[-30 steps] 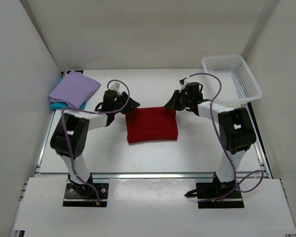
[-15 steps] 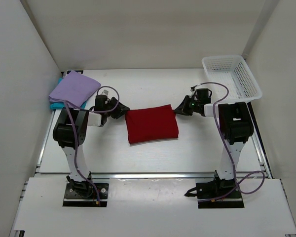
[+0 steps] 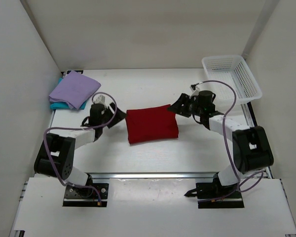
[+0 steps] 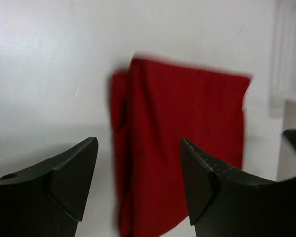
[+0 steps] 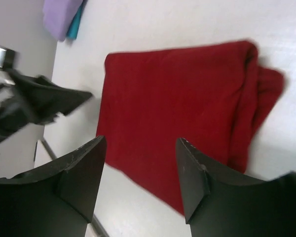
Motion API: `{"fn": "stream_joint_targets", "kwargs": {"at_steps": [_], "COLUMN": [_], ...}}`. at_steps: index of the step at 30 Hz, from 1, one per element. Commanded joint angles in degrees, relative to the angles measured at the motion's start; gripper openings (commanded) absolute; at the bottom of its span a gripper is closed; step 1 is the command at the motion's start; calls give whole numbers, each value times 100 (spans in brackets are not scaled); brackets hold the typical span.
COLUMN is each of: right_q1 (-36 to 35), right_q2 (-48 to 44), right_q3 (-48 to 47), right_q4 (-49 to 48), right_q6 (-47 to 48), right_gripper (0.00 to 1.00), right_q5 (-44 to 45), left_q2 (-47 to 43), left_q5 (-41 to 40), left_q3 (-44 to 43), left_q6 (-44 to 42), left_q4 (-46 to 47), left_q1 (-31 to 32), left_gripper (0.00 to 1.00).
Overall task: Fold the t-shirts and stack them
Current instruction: Fold the long partially folded tshirt into a neat square, then put the neatly folded tshirt into the corner of the board with the left arm
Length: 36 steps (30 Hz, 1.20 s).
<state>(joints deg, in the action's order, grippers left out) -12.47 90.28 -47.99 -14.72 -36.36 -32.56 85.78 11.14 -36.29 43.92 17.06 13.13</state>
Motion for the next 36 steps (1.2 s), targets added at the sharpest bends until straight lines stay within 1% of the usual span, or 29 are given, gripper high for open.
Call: {"fn": "stream_joint_targets", "kwargs": {"at_steps": [1, 4, 6, 10, 13, 14, 15, 16, 17, 18, 19, 20, 21, 22, 25, 26, 27, 28, 31, 32, 33, 34, 36], "right_q1": [-124, -256, -308, -239, -168, -142, -98, -133, -63, -54, -36, -19, -1, 16, -10, -36, -19, -10, 122, 96, 43, 43, -18], "right_q2": [-510, -810, -1020, -1197, -1188, -1197, -1171, -1136, -1135, -1179, -1179, -1136, -1162, -1136, -1266, -1276, -1346, -1381, -1373, -1303, -1207, -1110, -1013], "right_q3": [640, 1027, 1194, 1651, 1757, 1819, 1819, 1793, 1810, 1828, 1837, 1854, 1880, 1881, 2047, 2091, 2144, 2205, 2172, 2119, 2040, 1995, 1934], "right_q4": [-557, -532, -531, -725, -804, -769, -839, -857, -857, -848, -866, -857, -883, -831, -865, -831, -822, -865, -936, -823, -796, -752, -769], "right_q6": [-178, -117, -73, -134, -161, -161, -152, -135, -135, -161, -135, -117, -143, -109, -178, -126, -135, -169, -196, -205, -135, -109, -73], "right_gripper": [57, 59, 58, 58, 58, 58, 58, 59, 58, 58, 58, 58, 58, 58, 58, 57, 56, 56, 56, 56, 56, 56, 56], "right_q5": [-74, -67, -111, -180, -242, -295, -313, -304, -365, -374, -409, -444, -453, -410, -436, -384, -322, -313, -400, -453, -427, -436, -479], "left_q2": [-219, -106, 26, 701, 1404, 1633, 1827, 1881, 2012, 2057, 2170, 2223, 2285, 2329, 2443, 2505, 2601, 2637, 2734, 2777, 2726, 2742, 2743], "left_q5": [63, 362, 547, 793, 934, 986, 987, 961, 978, 952, 1004, 1048, 1048, 1022, 943, 1013, 1022, 1127, 1233, 1259, 1259, 1207, 1189], "left_q3": [858, 1133, 1151, 950, 555, 423, 317, 290, 246, 176, -16, -349, -535, -937, -2281, -2521, -2993, -3215, -4452, -4657, -5068, -5455, -5930], "left_q6": [-156, -174, -200, 19, 116, 143, 265, 414, 494, 590, 687, 697, 705, 662, 495, 416, 346, 354, 319, 249, 196, 161, 117], "left_q4": [-81, 122, 236, 623, 798, 860, 991, 1140, 1420, 1484, 1467, 1397, 1336, 1161, 345, 211, -51, -158, -702, -800, -1009, -1238, -1502], "left_q1": [225, 234, 278, 410, 708, 744, 788, 858, 919, 946, 955, 964, 973, 938, 815, 675, 535, 446, -63, -230, -458, -530, -1029], "left_gripper": [78, 80, 81, 81, 75, 70, 62, 58, 47, 38, 21, 12, 8, 0, 0, 0, 0, 0, 0, 0, 0, 0, 0]}}
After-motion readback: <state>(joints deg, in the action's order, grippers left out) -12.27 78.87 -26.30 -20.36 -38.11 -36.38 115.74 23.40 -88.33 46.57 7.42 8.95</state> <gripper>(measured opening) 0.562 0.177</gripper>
